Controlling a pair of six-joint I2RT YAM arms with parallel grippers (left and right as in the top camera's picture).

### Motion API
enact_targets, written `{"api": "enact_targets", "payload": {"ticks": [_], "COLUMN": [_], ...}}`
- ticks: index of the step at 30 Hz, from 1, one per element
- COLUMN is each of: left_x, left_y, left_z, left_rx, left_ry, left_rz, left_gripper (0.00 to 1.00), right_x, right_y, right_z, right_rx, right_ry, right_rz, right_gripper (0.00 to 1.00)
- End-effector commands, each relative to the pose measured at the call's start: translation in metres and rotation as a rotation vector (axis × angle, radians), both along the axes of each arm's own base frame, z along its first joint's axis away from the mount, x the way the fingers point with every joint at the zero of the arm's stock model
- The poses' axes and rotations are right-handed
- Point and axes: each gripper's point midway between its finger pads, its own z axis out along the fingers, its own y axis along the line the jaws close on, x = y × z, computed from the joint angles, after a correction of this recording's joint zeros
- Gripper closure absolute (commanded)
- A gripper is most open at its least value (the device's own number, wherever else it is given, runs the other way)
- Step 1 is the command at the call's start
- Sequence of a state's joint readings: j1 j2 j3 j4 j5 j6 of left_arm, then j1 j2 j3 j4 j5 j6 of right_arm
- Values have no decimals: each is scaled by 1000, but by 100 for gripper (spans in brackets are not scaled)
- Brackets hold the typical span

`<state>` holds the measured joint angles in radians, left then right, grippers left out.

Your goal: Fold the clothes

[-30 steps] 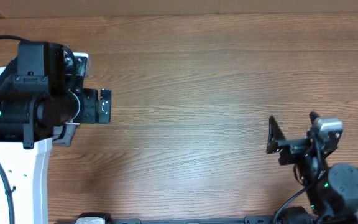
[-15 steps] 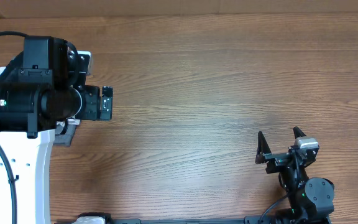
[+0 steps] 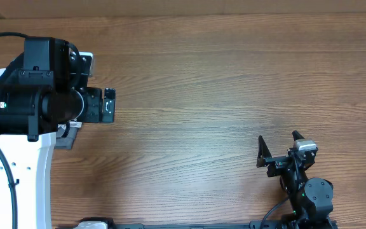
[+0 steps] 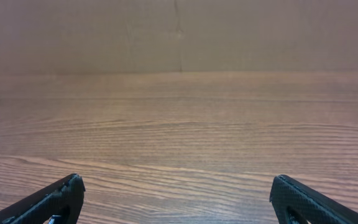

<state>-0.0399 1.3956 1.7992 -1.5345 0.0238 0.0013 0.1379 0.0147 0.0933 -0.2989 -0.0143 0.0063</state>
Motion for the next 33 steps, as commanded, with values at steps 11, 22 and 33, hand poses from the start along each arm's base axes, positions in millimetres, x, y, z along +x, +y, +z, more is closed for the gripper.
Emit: {"api": "enact_targets", "payload": {"ticks": [11, 22, 33], "left_x": [2, 0, 43], "left_y": [0, -3, -11], "left_z": [2, 5, 90], "left_rx": [1, -1, -37], "left_ry": [-7, -18, -607], "left_rz": [9, 1, -42], "left_gripper": [0, 0, 0], "right_x": [0, 0, 0], "right_y": [0, 0, 0], "right_z": [3, 3, 3], "right_rx": [0, 0, 0], "right_ry": [-18, -18, -18], "right_rz": [1, 1, 1], "right_gripper": [0, 0, 0]}}
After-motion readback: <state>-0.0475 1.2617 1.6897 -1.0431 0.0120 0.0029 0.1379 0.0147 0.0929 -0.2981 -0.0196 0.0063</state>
